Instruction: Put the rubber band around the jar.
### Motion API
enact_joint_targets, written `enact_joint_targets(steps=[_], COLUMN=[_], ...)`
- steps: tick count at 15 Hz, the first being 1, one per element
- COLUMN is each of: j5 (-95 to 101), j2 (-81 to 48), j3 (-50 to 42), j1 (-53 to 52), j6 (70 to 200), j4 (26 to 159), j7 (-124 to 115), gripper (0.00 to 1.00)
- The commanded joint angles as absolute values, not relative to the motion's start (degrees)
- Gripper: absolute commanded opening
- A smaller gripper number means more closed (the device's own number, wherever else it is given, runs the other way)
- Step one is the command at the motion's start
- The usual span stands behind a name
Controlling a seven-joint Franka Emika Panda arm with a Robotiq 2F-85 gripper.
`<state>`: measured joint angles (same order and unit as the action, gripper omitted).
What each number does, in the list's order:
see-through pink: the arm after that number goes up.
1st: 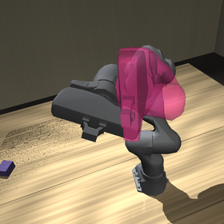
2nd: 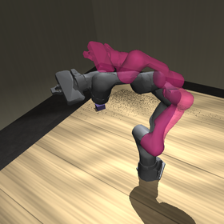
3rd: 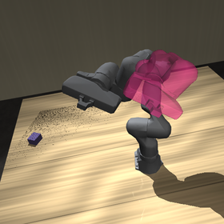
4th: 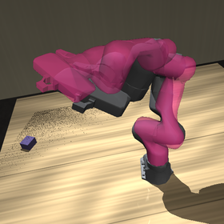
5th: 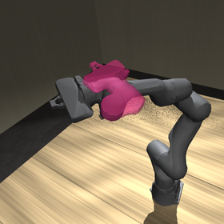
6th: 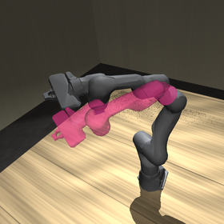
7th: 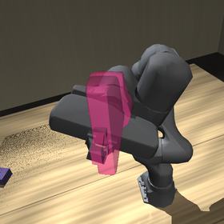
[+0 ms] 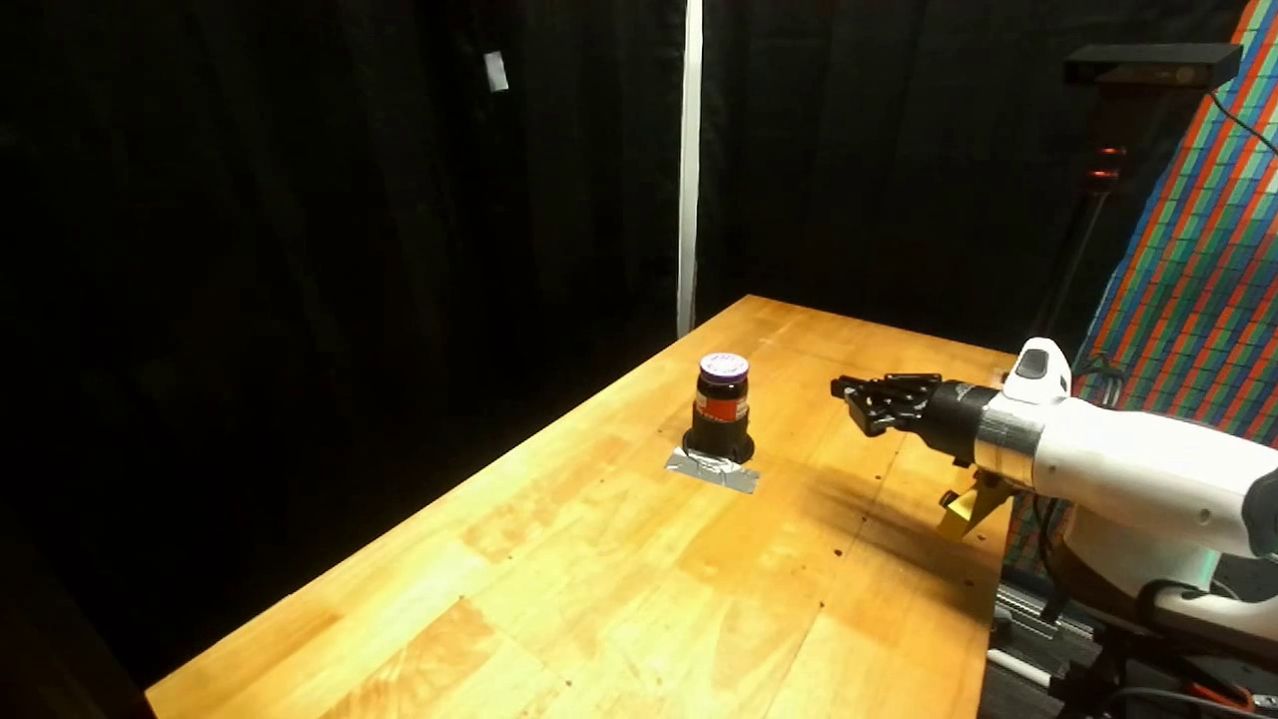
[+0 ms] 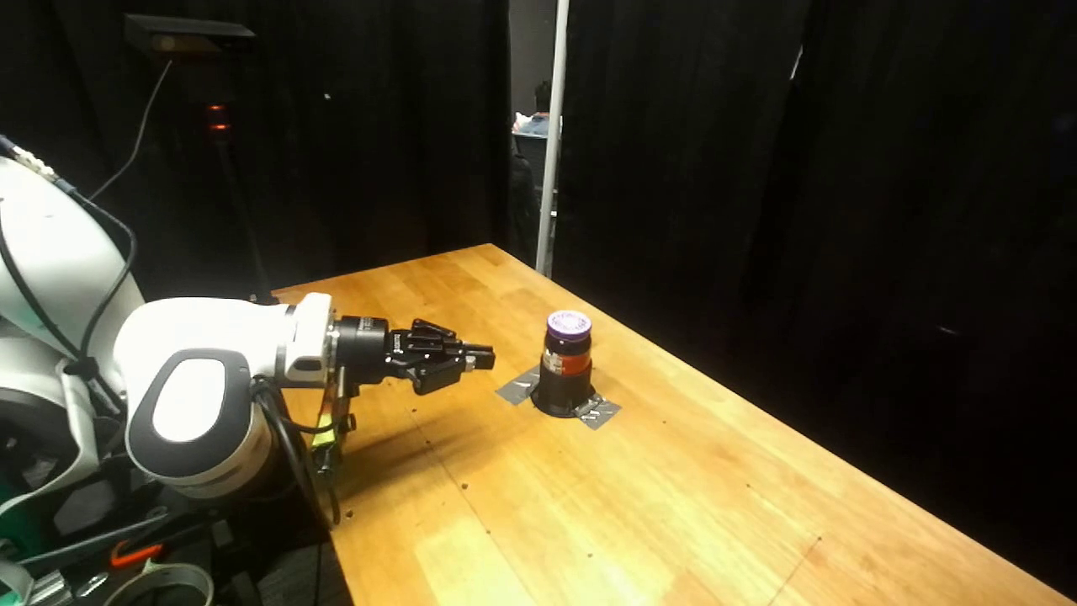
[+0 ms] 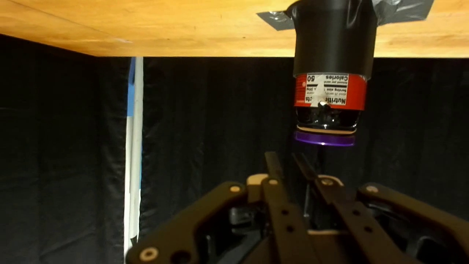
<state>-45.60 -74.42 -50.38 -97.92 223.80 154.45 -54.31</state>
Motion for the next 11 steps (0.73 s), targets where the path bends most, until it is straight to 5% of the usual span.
enact_joint_targets(steps=[1,8,11], j5=[-33.1,-13.3,-14.4], j2=[-64.7,-46.5,-42.3], j3=[-58.6,-86.1,-96.2], j1=[-97.4,-104.2,-108.9], j6=[219.5,191.7,176.8], j4=[157.0,153.2,149.1], j7=[-44.7,-23.7,-14.6], gripper=[0.48,0.99,1.00])
